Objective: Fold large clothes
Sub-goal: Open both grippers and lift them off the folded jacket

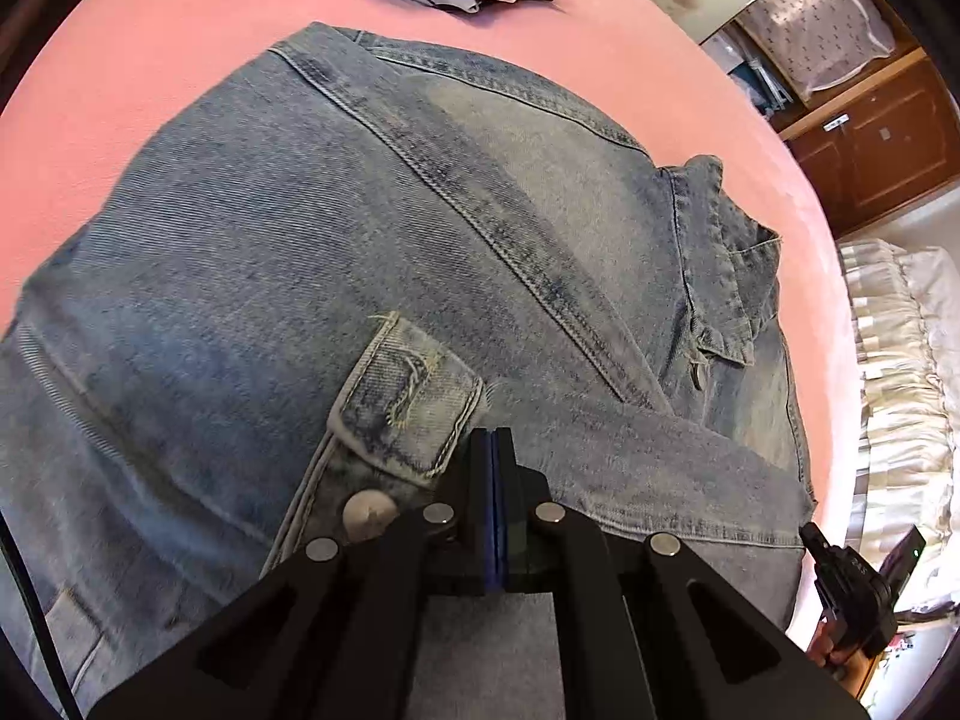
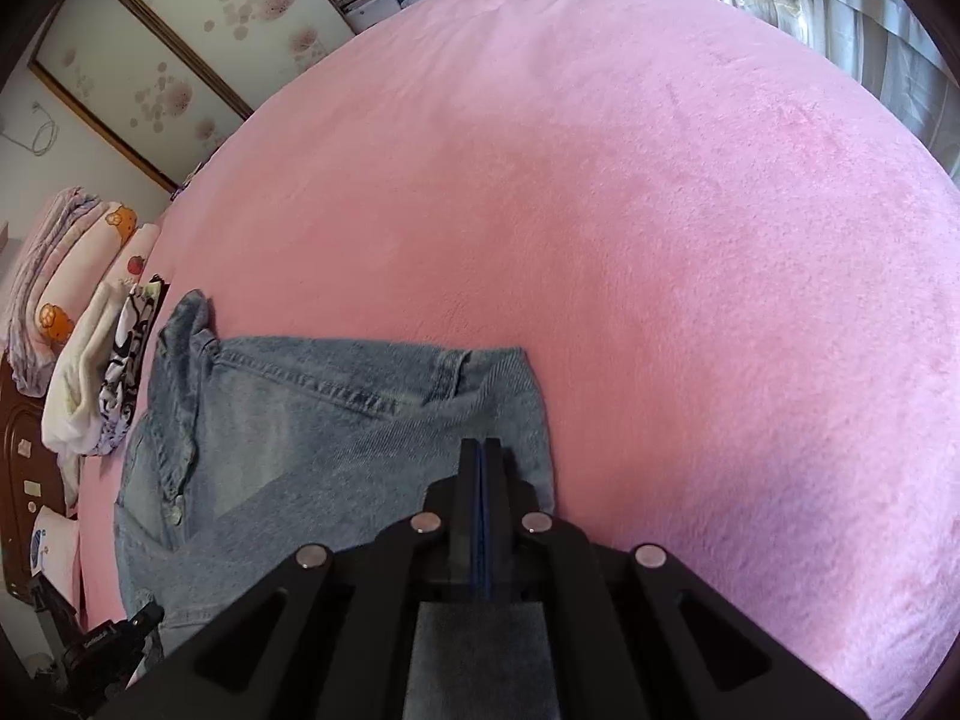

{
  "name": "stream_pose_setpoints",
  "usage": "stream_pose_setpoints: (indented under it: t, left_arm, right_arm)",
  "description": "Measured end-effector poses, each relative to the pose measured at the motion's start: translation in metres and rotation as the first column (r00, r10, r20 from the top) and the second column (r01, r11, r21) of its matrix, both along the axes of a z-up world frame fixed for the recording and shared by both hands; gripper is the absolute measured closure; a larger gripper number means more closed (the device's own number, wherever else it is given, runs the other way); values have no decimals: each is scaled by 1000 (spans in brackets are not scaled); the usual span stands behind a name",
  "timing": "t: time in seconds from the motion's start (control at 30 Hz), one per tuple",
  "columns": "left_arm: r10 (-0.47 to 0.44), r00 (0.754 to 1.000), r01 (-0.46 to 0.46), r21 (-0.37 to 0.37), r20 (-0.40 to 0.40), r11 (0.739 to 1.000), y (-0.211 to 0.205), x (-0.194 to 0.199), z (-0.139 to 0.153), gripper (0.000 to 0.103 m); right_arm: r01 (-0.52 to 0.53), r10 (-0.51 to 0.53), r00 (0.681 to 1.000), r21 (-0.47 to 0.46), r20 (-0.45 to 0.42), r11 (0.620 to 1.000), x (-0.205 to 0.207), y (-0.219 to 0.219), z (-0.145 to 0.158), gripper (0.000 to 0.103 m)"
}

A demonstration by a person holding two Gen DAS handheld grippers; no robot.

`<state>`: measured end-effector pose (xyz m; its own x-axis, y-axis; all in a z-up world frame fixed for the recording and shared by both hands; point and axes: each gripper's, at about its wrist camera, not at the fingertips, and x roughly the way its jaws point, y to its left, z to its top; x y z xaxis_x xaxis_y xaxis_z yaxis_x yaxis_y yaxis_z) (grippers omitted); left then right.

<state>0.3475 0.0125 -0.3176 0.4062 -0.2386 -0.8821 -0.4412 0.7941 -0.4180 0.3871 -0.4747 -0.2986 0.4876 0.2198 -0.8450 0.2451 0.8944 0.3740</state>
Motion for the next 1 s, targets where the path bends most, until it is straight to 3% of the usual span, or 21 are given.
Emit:
stream_pose_setpoints:
  t: [0.17, 0.27, 0.33, 0.5, 0.57, 0.63, 0.67, 0.73, 0.83, 0.9, 1.0]
  left_arm:
    - [-12, 1000, 13, 92, -17, 996, -3, -1, 17, 102]
    - [25, 999, -22, 82, -30, 996, 2, -3, 22, 99]
    - [57, 997, -51, 114, -48, 992, 5, -7, 29, 89]
    - [26, 999, -20, 129, -48, 991, 4, -16, 60, 76]
    - [-16, 999, 23, 150, -47, 988, 1, -18, 79, 54]
    - [-64, 998, 68, 186, -31, 980, -1, -19, 99, 39]
    - [-94, 995, 96, 203, -17, 974, -3, -18, 109, 38]
    - [-173, 985, 170, 217, -9, 961, -6, -13, 125, 35]
    - [-284, 959, 278, 211, -2, 937, -8, 4, 141, 26]
    - [-368, 930, 356, 205, 21, 912, -9, 19, 151, 26]
    - [-469, 883, 457, 227, -1, 860, -8, 45, 165, 25]
  right_arm:
    - [-56, 55, 998, -6, -22, 998, -19, 10, 11, 103]
    - [-83, 83, 996, 0, -40, 997, -32, 16, 15, 103]
    - [-107, 108, 993, 10, -45, 994, -44, 22, 19, 103]
    - [-184, 186, 980, 37, -73, 982, -65, 35, 29, 99]
    - [-212, 216, 972, 55, -89, 976, -70, 38, 36, 99]
    - [-239, 245, 965, 61, -96, 969, -72, 40, 45, 99]
    - [-254, 259, 961, 63, -95, 965, -73, 41, 50, 99]
    - [-279, 284, 955, 58, -91, 958, -72, 45, 60, 99]
    - [-325, 330, 940, 71, -81, 943, -68, 51, 74, 83]
    - [-362, 366, 928, 63, -71, 930, -63, 58, 85, 70]
    - [-428, 429, 901, 31, -57, 903, -53, 72, 101, 66]
